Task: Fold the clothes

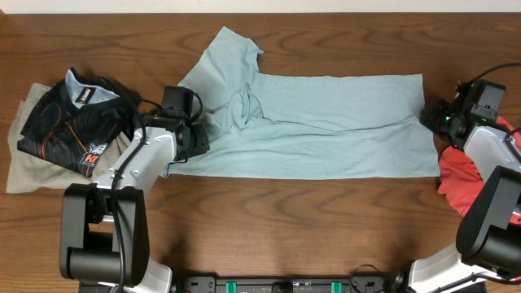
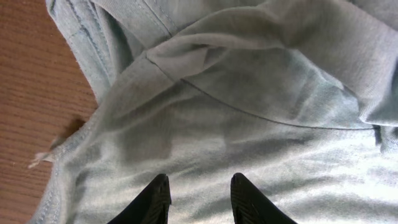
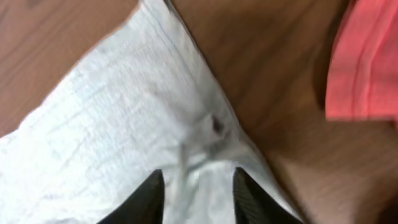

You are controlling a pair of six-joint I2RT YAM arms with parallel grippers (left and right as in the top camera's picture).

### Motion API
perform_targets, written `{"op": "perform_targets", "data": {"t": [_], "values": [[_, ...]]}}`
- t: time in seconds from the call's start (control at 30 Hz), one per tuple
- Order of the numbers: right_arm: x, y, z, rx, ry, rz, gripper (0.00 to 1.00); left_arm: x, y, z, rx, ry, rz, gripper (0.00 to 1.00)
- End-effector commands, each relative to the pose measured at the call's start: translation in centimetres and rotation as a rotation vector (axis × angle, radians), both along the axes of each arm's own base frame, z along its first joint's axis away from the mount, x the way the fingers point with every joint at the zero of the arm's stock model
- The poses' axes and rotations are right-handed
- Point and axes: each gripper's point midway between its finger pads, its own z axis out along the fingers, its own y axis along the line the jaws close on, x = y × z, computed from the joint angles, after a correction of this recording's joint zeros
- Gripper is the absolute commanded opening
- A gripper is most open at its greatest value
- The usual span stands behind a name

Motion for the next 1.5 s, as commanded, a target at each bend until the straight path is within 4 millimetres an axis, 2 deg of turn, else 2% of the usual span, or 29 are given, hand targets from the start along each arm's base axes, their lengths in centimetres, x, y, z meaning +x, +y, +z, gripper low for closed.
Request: {"op": "perform_targets", "data": {"t": [0.0,0.2,0.3,0.43,0.53,0.67,0.83,0.9,1.0,1.13,1.27,1.4,1.47], "values": [[-0.8,0.8,-0.2,0.028,0.034,0.013,0.36,-0.8,0.0,-0.8,0.003,0.030,-0.007,0.34],[-4.1,1.5,-1.9,0.008,0.180,0.093,0.34,-0.7,0.1,-0.8,0.007,0.030,-0.005,0.34],[-5.9,1.1,-2.7,-0.038,0.265,0.112,0.31,-0.7,1.1,-0.8,0.061,0.025,0.009,0.34],[-7.3,0.4,-3.5,-0.103,0.325,0.132,0.27,-0.6,1.7,-0.8,0.097,0.020,0.019,0.34],[-8.2,0.6,-4.5,-0.123,0.336,0.185,0.27,-1.0,1.7,-1.0,0.098,0.034,0.018,0.34],[-9.9,1.3,-6.5,-0.121,0.357,0.216,0.28,-2.1,1.9,-1.8,0.103,0.065,0.018,0.34],[-13.5,2.5,-9.0,-0.094,0.432,0.223,0.27,-3.9,2.1,-3.2,0.105,0.107,0.027,0.34],[-15.3,2.5,-9.6,-0.097,0.495,0.218,0.15,-4.8,2.2,-3.6,0.105,0.139,0.048,0.34],[-18.3,1.4,-9.8,-0.144,0.636,0.149,0.01,-6.5,2.5,-3.9,0.108,0.204,0.081,0.34],[-21.5,-1.0,-9.2,-0.242,0.787,-0.008,0.03,-8.6,3.1,-3.9,0.114,0.287,0.132,0.35],[-22.0,-1.7,-9.0,-0.252,0.804,-0.040,0.06,-10.2,3.6,-3.8,0.118,0.353,0.185,0.35],[-21.4,-1.7,-8.8,-0.240,0.789,-0.039,0.06,-11.4,3.7,-3.4,0.126,0.395,0.190,0.35],[-20.8,-1.3,-8.6,-0.211,0.766,-0.034,0.06,-11.3,3.7,-2.9,0.124,0.384,0.190,0.35]]}}
